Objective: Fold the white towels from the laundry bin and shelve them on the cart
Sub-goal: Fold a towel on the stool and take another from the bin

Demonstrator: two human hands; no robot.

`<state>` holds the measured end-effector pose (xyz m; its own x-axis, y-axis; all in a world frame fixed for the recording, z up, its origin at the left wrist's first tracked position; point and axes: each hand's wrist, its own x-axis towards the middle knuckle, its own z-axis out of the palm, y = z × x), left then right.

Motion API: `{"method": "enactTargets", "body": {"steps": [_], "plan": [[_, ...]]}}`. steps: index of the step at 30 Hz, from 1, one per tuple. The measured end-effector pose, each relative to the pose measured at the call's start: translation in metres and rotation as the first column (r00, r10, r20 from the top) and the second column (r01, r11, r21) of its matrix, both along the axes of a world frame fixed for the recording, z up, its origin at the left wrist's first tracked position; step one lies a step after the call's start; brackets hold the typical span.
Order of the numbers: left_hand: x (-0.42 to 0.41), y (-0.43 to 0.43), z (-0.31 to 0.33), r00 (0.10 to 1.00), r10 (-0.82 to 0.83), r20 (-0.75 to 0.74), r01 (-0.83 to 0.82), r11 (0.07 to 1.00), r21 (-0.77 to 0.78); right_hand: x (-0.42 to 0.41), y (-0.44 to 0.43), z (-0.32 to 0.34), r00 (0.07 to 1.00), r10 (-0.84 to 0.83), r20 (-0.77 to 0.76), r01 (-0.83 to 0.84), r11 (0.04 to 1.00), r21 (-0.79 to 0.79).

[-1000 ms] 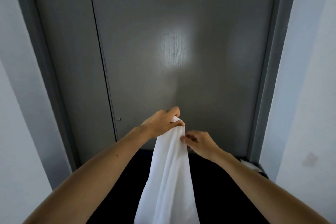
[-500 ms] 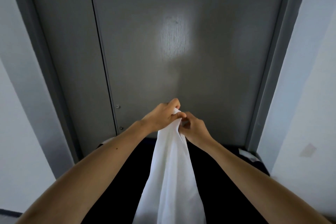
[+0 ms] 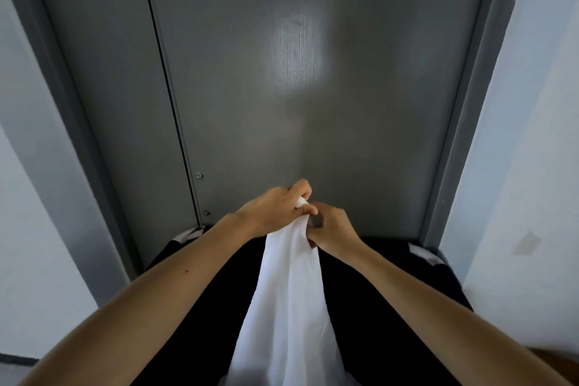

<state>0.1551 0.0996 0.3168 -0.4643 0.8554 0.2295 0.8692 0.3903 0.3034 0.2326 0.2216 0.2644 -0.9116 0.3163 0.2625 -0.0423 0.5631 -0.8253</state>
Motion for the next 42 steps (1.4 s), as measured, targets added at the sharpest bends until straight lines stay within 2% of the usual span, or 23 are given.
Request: {"method": "enactTargets", "body": {"steps": [2,3,8,10,12,14,16,18,20,21,22,25,29,33,35,38,42], "plan": [[-0.002,-0.002,-0.007,0.999,-0.014,0.04,0.01,0.996,0.09,0.001,-0.002,-0.006,0.985,-0.109,-0.135,0.138,0.962,0.237],[-0.002,-0.002,-0.01,0.998,-0.021,0.051,0.015,0.992,0.127,0.002,-0.001,-0.009,0.977,-0.119,-0.179,0.169,0.939,0.301],[-0.006,-0.005,-0.008,0.999,-0.008,0.036,0.0,0.975,0.222,0.007,0.005,-0.019,0.957,0.102,-0.273,0.073,0.823,0.563],[-0.01,-0.008,-0.009,0.999,0.011,0.044,-0.022,0.963,0.268,0.003,0.01,-0.021,0.959,0.137,-0.25,0.063,0.754,0.654],[-0.01,-0.009,-0.01,0.999,0.024,0.033,-0.034,0.946,0.322,0.0,0.016,-0.026,0.99,0.088,-0.108,0.015,0.704,0.71],[-0.007,-0.008,-0.008,0.999,0.03,0.02,-0.035,0.921,0.387,-0.003,0.02,-0.029,0.999,0.0,0.046,-0.032,0.722,0.691],[-0.007,-0.007,-0.001,0.999,0.048,0.002,-0.043,0.895,0.444,-0.004,0.02,-0.029,0.994,-0.05,0.095,-0.021,0.776,0.63],[-0.011,-0.009,0.005,0.998,0.067,-0.012,-0.053,0.877,0.478,-0.003,0.018,-0.028,0.996,-0.037,0.075,-0.007,0.856,0.516],[-0.015,-0.01,0.008,0.996,0.082,-0.023,-0.06,0.865,0.497,0.002,0.013,-0.026,1.0,0.012,-0.002,-0.011,0.966,0.258],[-0.016,-0.011,0.009,0.996,0.088,-0.031,-0.06,0.86,0.507,0.005,0.008,-0.025,0.998,0.032,-0.056,-0.025,0.991,0.128],[-0.017,-0.011,0.011,0.995,0.09,-0.038,-0.058,0.854,0.517,0.008,0.003,-0.024,0.995,0.047,-0.088,-0.041,0.997,0.068],[-0.016,-0.009,0.016,0.995,0.085,-0.053,-0.044,0.848,0.528,0.002,0.001,-0.026,0.993,0.079,-0.093,-0.071,0.994,0.085],[-0.011,-0.006,0.012,0.997,0.042,-0.071,0.0,0.858,0.513,-0.005,0.011,-0.025,0.98,0.092,-0.175,-0.021,0.929,0.37],[-0.01,-0.003,0.012,0.995,0.073,-0.073,-0.023,0.845,0.534,-0.006,0.01,-0.02,0.988,0.157,-0.005,-0.135,0.862,0.489],[-0.008,-0.001,0.014,0.994,0.072,-0.083,-0.013,0.827,0.562,-0.005,0.008,-0.025,0.982,0.145,0.124,-0.187,0.856,0.482],[-0.006,0.003,0.023,0.989,0.102,-0.104,-0.013,0.774,0.633,-0.001,0.012,-0.039,0.946,0.1,0.308,-0.218,0.9,0.378],[-0.016,-0.004,0.041,0.973,0.229,0.001,-0.15,0.635,0.758,0.006,0.028,-0.049,0.959,0.07,0.273,-0.121,0.977,0.174]]}}
